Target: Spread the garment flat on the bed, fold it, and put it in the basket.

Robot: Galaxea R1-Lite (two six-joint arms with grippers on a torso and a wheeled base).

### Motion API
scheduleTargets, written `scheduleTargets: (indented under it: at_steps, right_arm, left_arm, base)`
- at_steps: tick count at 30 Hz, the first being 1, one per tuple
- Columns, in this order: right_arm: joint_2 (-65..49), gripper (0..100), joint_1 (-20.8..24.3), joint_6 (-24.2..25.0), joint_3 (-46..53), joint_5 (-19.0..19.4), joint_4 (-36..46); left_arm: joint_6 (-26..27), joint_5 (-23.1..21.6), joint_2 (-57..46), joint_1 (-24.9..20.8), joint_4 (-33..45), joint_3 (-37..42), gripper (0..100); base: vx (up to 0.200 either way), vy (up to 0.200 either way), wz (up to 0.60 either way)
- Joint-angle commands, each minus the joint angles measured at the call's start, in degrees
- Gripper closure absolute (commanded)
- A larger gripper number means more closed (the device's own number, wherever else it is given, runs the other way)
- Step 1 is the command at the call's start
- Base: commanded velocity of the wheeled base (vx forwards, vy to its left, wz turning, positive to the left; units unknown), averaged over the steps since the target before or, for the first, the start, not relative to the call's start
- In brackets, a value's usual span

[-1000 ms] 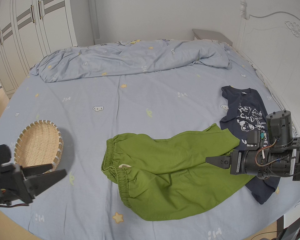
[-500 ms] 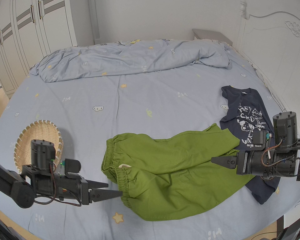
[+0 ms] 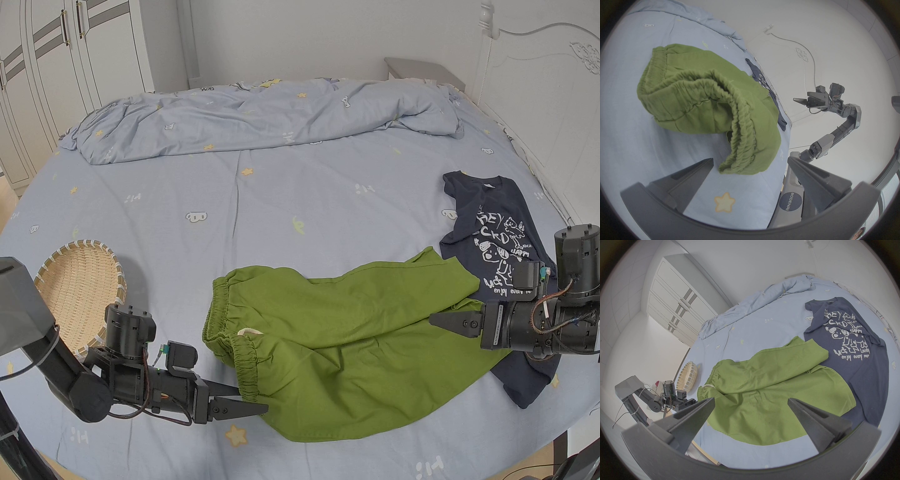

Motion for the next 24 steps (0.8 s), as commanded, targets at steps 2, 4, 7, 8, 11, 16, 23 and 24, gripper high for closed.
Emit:
scheduleTargets:
  at_steps: [2,4,7,8,11,16,23,24]
  right_arm:
    - [0.0,0,0.0,0.0,0.0,-0.1,0.0]
    - [0.0,0,0.0,0.0,0.0,0.0,0.0]
    - [0.0,0,0.0,0.0,0.2,0.0,0.0]
    - [0.1,0,0.0,0.0,0.5,0.0,-0.1]
    - [0.1,0,0.0,0.0,0.5,0.0,-0.1]
    - [0.1,0,-0.1,0.0,0.6,0.0,-0.1]
    - [0.1,0,-0.2,0.0,0.6,-0.1,-0.1]
    - [0.0,0,-0.3,0.0,0.6,-0.1,-0.1]
  left_arm:
    - [0.2,0.2,3.6,-0.2,-0.7,-2.0,0]
    - [0.2,0.3,4.0,-0.3,-1.4,-2.5,0]
    - [0.2,0.3,4.0,-1.0,-1.7,-3.2,0]
    - [0.2,0.3,4.4,-1.8,-1.8,-4.0,0]
    - [0.2,0.4,5.5,-2.8,-1.9,-5.6,0]
    - [0.1,-0.2,5.7,-4.1,-2.2,-5.6,0]
    - [-0.2,-1.8,3.6,-6.4,-2.2,-2.5,0]
    - [-0.2,-2.3,3.2,-6.6,-2.2,-1.6,0]
  base:
    - [0.000,0.000,0.00]
    - [0.000,0.000,0.00]
    - [0.000,0.000,0.00]
    - [0.000,0.000,0.00]
    - [0.000,0.000,0.00]
    - [0.000,0.000,0.00]
    - [0.000,0.000,0.00]
    - [0.000,0.000,0.00]
